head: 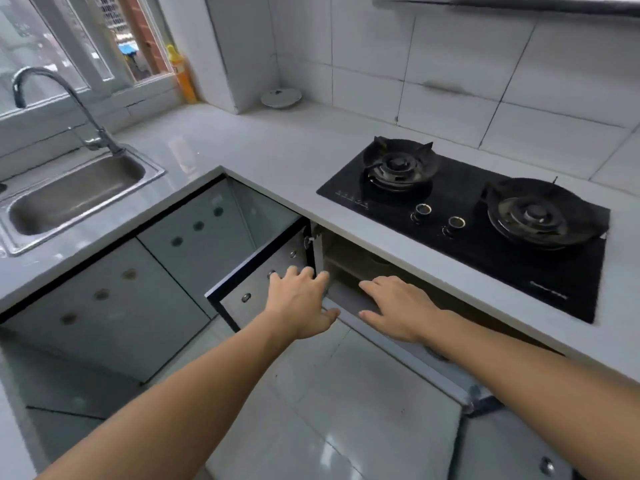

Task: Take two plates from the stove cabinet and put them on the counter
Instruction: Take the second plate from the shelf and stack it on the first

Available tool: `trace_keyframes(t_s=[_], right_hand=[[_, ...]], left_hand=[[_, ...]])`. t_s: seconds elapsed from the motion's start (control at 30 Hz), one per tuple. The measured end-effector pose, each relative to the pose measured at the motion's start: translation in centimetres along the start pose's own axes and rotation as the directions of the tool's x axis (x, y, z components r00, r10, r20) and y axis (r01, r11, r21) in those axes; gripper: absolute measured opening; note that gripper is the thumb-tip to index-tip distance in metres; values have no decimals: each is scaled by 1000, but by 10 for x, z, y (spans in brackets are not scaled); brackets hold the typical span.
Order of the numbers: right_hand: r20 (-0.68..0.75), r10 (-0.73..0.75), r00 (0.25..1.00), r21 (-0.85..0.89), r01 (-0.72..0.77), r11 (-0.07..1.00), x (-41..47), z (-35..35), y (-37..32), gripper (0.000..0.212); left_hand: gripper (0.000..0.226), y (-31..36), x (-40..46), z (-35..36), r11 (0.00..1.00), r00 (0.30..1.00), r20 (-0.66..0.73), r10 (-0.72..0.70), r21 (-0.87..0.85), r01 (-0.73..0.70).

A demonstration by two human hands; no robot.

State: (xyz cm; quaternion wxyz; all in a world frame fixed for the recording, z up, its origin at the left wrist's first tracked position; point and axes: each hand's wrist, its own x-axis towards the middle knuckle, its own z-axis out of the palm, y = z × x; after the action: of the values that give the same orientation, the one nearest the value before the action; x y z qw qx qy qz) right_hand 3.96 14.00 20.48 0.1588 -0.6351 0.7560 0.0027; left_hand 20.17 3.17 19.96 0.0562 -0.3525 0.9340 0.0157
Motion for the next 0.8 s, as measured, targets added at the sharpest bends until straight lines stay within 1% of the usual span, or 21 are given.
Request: trace_keyframes(t_s=[0.2,0.33,0.53,0.67,0.8], right_hand=[[50,149,988,39,-151,988,28,16,23,54],[96,197,976,72,-205,976,48,32,53,51],[127,227,966,106,-240,965,88,74,101,50],[118,252,960,124,-266,956,117,113,132,52],[120,312,942,142,-328,934,146,159,153,52]], left_hand=[[67,-5,56,23,991,989,72,132,21,-134],[64,0,97,44,980,976,98,193,20,-196],[64,14,153,99,977,969,149,195,53,-205],[63,13,187,151,977,966,169,198,50,-209],[64,3,218,206,968,959,168,227,66,-241]])
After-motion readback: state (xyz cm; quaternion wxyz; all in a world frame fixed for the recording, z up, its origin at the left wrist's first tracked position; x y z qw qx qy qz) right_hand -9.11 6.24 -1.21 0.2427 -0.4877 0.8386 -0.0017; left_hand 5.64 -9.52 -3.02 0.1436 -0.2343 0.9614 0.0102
